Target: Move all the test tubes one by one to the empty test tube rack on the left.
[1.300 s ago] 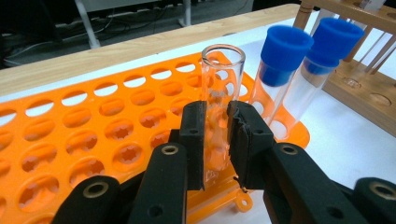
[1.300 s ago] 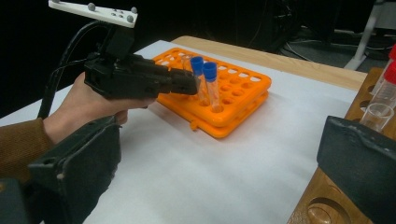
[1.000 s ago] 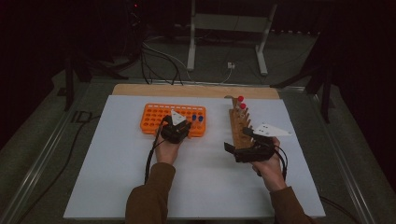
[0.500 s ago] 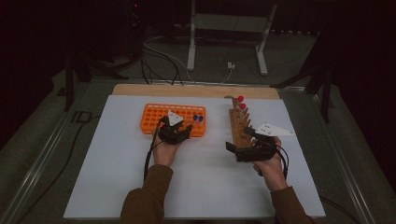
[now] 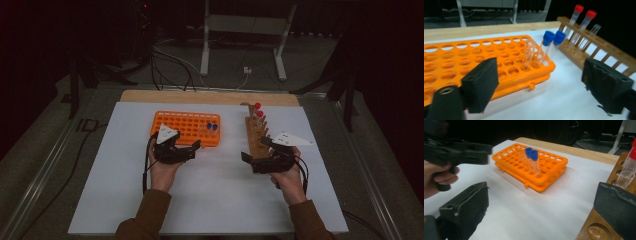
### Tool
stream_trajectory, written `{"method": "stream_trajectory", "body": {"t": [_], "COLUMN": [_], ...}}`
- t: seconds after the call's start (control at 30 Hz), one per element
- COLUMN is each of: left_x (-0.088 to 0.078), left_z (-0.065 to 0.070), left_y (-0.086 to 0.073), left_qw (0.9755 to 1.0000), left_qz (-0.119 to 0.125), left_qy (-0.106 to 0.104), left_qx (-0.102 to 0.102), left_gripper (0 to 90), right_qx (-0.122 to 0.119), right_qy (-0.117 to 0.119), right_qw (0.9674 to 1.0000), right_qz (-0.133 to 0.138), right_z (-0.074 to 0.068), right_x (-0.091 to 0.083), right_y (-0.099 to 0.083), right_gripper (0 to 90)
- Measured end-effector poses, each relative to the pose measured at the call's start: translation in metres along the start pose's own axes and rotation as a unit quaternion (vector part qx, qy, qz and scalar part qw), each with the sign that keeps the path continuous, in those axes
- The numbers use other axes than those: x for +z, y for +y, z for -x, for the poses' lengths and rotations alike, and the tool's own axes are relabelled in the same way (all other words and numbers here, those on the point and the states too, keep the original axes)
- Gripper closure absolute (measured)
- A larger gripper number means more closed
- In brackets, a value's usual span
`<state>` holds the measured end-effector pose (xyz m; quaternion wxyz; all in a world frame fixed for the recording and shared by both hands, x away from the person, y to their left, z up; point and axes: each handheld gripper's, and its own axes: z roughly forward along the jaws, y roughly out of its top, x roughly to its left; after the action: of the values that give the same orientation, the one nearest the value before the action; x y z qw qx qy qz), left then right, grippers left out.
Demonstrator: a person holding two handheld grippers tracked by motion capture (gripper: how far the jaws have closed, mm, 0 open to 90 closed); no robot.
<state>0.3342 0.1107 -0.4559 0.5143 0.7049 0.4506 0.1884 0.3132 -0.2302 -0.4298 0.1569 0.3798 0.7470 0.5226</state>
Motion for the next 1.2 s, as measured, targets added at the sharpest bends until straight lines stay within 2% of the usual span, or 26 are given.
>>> {"method": "stream_trajectory", "body": {"t": [0.13, 0.23, 0.33, 0.37, 0.43, 0.53, 0.67, 0.83, 0.9, 1.0, 1.13, 1.2], "left_x": [-0.020, -0.032, -0.042, -0.043, -0.043, -0.047, -0.049, -0.051, -0.052, -0.054, -0.055, -0.056], "left_z": [0.001, 0.002, 0.003, 0.004, 0.004, 0.003, 0.005, 0.009, 0.009, 0.008, 0.006, 0.006], "left_y": [0.000, -0.002, -0.010, -0.013, -0.014, -0.014, -0.014, -0.013, -0.012, -0.012, -0.013, -0.013], "left_qw": [0.9998, 0.9997, 0.9993, 0.9992, 0.9997, 0.9994, 0.9991, 0.9990, 0.9989, 0.9987, 0.9985, 0.9981], "left_qz": [0.007, 0.018, 0.037, 0.038, 0.022, 0.033, 0.036, 0.038, 0.040, 0.045, 0.048, 0.052], "left_qy": [0.009, 0.012, 0.010, 0.011, 0.011, 0.011, 0.018, 0.019, 0.020, 0.022, 0.027, 0.033], "left_qx": [0.014, 0.015, 0.005, 0.003, 0.008, 0.003, 0.011, 0.015, 0.015, 0.010, 0.003, 0.003], "left_gripper": [1.3, 0.4, 0.4, 0.4, 0.4, 0.4, 0.4, 0.4, 0.4, 0.4, 0.4, 0.4], "right_qx": [0.000, -0.004, -0.008, -0.008, -0.007, -0.008, -0.001, 0.004, 0.007, 0.014, 0.002, -0.002], "right_qy": [-0.001, -0.007, -0.017, -0.020, -0.024, -0.035, -0.050, -0.080, -0.091, -0.103, -0.136, -0.147], "right_qw": [1.0000, 1.0000, 0.9998, 0.9998, 0.9997, 0.9994, 0.9987, 0.9968, 0.9958, 0.9946, 0.9906, 0.9888], "right_qz": [0.002, 0.001, 0.000, 0.000, 0.001, 0.002, 0.008, 0.000, -0.006, -0.005, -0.014, -0.025], "right_z": [0.000, 0.000, 0.001, 0.002, 0.005, 0.010, 0.021, 0.036, 0.043, 0.053, 0.061, 0.064], "right_x": [0.000, 0.000, 0.000, 0.000, -0.001, -0.001, 0.002, 0.011, 0.015, 0.019, 0.028, 0.034], "right_y": [0.000, 0.000, 0.001, 0.001, 0.003, 0.007, 0.014, 0.023, 0.025, 0.026, 0.025, 0.023], "right_gripper": [0.2, 0.2, 0.2, 0.2, 0.2, 0.3, 2.4, 6.5, 11.2, 24.6, 44.8, 49.2]}}
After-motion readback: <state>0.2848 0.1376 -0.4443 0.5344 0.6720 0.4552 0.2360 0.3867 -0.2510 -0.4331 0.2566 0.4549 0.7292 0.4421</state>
